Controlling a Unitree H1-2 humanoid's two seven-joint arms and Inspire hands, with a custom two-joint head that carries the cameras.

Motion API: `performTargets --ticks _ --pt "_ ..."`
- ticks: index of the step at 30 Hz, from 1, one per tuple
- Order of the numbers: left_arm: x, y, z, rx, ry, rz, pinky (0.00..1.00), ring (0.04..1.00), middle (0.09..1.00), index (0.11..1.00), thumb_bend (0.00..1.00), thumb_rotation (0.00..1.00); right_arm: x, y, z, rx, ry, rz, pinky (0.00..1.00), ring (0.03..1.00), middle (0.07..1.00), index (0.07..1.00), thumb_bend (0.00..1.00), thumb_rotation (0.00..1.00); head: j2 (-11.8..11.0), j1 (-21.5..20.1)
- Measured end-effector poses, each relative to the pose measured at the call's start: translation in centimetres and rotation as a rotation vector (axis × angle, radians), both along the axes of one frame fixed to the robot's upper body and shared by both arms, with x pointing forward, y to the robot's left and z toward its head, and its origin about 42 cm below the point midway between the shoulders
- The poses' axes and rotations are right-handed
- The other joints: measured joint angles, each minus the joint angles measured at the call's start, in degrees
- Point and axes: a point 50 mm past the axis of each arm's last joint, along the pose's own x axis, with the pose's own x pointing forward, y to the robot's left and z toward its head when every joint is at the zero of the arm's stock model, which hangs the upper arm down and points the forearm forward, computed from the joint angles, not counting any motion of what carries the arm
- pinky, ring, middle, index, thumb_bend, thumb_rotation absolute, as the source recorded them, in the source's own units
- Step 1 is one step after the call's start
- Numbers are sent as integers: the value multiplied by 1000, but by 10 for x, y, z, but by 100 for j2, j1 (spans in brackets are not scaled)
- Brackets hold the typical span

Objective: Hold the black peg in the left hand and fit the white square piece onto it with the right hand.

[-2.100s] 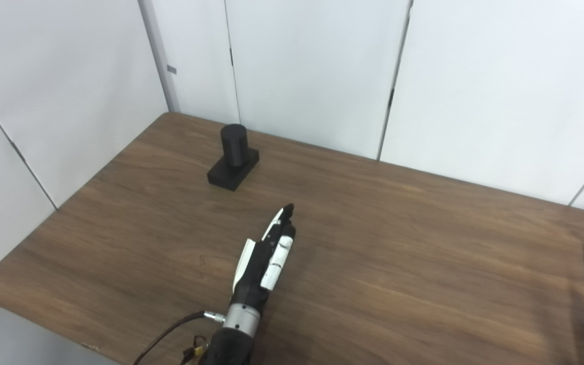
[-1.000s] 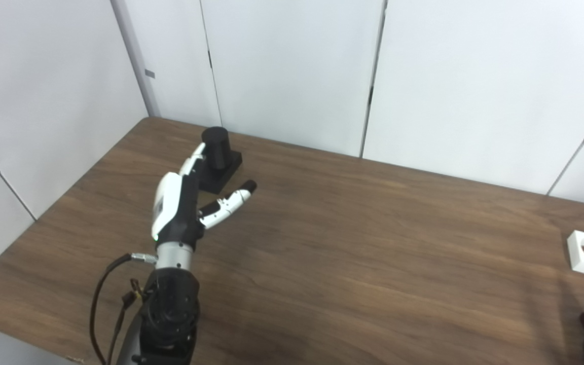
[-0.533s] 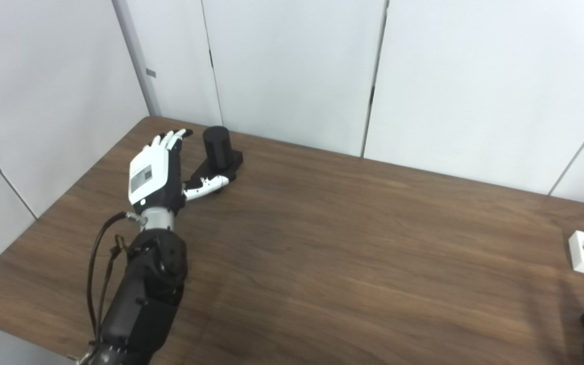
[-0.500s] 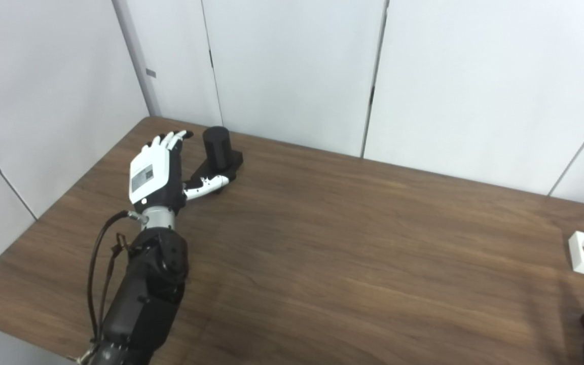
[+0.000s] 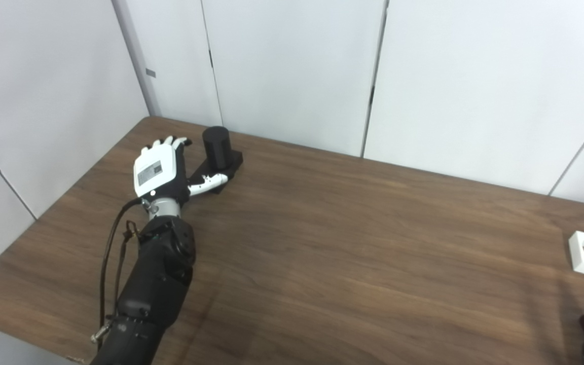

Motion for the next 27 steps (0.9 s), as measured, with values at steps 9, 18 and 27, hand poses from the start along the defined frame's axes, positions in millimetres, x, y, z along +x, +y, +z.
performTargets --ticks 9,18,27 --pt "11 -1 -16 5 79 17 1000 942 906 830 1000 650 -1 0 0 -1 0 2 1000 1000 1000 1000 453 999 26 9" --pt "21 1 -26 11 123 30 1000 946 920 840 1000 661 -1 0 0 -1 0 4 1000 1000 1000 1000 470 978 35 -17" --pt "30 -1 -32 8 151 57 1000 955 931 857 1000 667 -1 0 1 -6 2 3 1000 1000 998 1000 496 956 70 -18"
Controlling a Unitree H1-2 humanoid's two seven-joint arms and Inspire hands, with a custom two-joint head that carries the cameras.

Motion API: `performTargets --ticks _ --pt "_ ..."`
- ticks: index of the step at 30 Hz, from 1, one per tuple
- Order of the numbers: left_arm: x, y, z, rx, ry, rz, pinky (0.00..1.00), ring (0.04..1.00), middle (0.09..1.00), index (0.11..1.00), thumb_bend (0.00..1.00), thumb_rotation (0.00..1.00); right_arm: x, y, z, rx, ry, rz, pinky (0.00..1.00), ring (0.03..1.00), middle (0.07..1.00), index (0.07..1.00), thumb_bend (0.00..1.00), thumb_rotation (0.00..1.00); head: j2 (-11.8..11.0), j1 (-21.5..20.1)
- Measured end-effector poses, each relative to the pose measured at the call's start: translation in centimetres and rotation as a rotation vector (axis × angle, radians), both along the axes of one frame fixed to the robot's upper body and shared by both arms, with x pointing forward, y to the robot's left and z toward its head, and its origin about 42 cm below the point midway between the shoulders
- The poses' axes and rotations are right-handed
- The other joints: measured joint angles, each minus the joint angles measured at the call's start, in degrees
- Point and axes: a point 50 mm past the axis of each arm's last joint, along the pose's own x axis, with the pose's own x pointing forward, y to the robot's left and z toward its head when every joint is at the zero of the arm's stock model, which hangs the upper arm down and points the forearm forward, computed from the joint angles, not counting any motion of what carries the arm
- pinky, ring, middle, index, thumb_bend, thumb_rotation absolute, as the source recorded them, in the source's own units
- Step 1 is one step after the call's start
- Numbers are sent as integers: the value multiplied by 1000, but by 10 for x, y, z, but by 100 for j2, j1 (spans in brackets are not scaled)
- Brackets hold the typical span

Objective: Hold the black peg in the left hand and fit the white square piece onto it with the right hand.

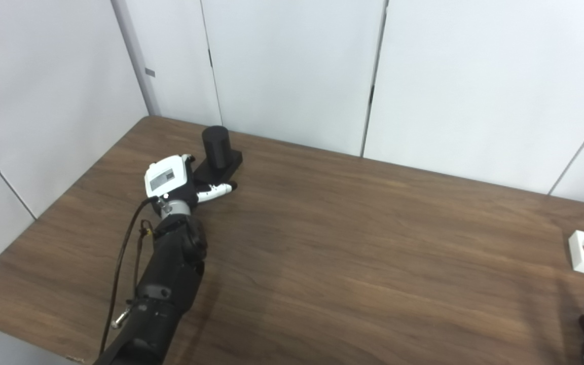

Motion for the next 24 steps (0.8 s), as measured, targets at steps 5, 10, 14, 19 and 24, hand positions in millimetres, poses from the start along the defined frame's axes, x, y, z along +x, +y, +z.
performTargets --ticks 5,10,14,19,24 --pt "8 0 -2 16 22 10 1000 964 939 869 1000 658 -1 0 1 1 5 3 1000 1000 993 1000 474 952 9 -18" --pt "8 1 -3 29 18 22 1000 961 935 865 1000 644 -1 1 1 0 5 6 1000 1000 988 1000 489 923 9 -18" --pt "8 1 -6 38 28 24 1000 957 935 865 1000 665 0 1 1 -1 4 10 1000 1000 983 1000 476 924 26 -26" --pt "9 2 -9 59 51 30 1000 959 940 868 1000 689 -1 1 1 -9 4 13 1000 1000 977 1000 500 915 26 -9" --pt "12 1 -7 57 73 53 983 942 919 848 1000 638 -1 1 1 -8 3 13 1000 1000 981 1000 467 914 53 -35"
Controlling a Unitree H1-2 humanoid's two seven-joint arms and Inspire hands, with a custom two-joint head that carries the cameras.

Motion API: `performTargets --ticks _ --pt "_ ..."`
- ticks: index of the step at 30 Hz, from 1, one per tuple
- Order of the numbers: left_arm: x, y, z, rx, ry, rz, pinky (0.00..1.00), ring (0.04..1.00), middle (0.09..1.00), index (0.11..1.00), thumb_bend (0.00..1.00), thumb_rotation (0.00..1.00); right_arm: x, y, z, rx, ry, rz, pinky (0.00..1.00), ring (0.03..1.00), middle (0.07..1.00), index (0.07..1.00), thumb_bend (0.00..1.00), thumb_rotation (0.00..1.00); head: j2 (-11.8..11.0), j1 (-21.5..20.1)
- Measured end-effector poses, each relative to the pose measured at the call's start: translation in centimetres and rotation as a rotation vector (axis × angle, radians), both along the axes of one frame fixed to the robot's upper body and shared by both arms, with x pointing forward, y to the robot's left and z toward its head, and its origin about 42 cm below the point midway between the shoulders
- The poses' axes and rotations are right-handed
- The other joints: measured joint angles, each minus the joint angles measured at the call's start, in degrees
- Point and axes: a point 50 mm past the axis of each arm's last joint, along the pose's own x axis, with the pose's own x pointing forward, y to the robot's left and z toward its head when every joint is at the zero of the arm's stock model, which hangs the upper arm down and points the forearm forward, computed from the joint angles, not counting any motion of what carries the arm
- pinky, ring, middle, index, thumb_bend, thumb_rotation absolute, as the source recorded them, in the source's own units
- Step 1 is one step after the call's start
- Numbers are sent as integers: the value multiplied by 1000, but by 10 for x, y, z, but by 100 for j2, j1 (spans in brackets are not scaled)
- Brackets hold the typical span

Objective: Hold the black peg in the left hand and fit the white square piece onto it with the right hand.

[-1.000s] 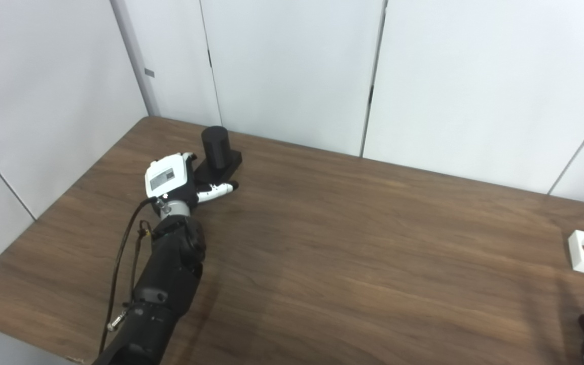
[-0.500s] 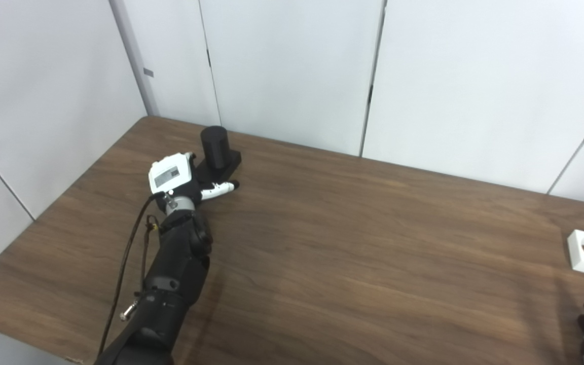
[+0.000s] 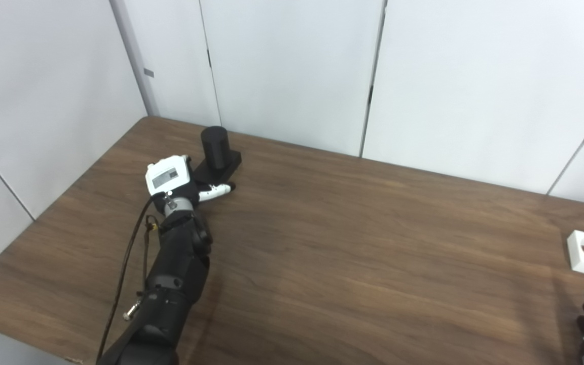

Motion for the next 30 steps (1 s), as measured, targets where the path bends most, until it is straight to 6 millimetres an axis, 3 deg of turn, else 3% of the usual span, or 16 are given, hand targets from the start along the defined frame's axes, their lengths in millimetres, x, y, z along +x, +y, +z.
performTargets --ticks 11,15,24,30 --pt "3 -6 1 -1 18 0 941 911 888 807 985 609 -1 1 0 -7 1 2 1000 999 973 1000 492 924 18 -26" --pt "3 -6 -1 1 25 1 921 897 878 778 929 622 -1 1 0 -6 1 2 1000 1000 975 1000 502 927 26 -26" --pt "6 -6 1 4 -6 11 937 889 855 650 879 543 -1 1 0 -6 3 3 1000 1000 970 1000 506 919 26 -44" --pt "7 -5 1 0 -31 13 897 864 825 589 844 471 -1 1 0 -6 1 3 1000 999 968 1000 482 922 26 -44"
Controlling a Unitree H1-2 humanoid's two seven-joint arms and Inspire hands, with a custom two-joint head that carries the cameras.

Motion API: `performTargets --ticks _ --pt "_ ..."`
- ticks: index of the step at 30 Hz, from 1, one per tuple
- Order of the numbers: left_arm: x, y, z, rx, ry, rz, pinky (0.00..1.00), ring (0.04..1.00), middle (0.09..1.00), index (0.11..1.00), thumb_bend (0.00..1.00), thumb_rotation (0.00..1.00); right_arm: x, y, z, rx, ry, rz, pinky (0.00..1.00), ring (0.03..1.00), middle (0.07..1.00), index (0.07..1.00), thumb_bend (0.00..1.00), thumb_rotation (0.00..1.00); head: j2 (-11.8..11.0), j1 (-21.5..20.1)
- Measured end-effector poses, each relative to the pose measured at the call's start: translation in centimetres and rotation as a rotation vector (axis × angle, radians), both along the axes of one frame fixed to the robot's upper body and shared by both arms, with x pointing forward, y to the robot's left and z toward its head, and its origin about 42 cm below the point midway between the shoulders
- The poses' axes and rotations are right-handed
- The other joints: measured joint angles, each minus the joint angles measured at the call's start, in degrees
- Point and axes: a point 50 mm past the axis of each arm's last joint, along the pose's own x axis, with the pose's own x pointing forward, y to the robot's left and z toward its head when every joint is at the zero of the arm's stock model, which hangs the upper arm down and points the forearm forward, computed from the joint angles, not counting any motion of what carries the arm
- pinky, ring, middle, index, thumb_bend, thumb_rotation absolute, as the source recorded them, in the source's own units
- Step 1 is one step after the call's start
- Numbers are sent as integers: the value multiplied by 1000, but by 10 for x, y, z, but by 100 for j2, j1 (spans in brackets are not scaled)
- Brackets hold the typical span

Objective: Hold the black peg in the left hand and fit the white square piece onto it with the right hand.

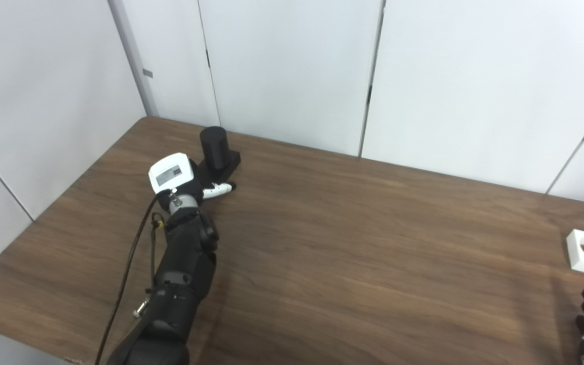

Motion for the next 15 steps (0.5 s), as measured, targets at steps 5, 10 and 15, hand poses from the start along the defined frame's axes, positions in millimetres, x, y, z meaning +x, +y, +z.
performTargets --ticks 5,10,15 --pt "0 1 -2 3 -16 -3 839 823 780 532 800 421 0 0 -1 2 -5 1 1000 1000 978 1000 465 924 9 0" --pt "0 4 -3 -1 -27 -4 819 820 774 523 767 361 0 -1 -1 6 -6 2 1000 1000 974 1000 479 915 18 0" --pt "0 4 -3 -8 -35 -13 793 814 763 513 744 255 0 -1 -1 6 -7 2 1000 999 972 1000 476 915 26 0"
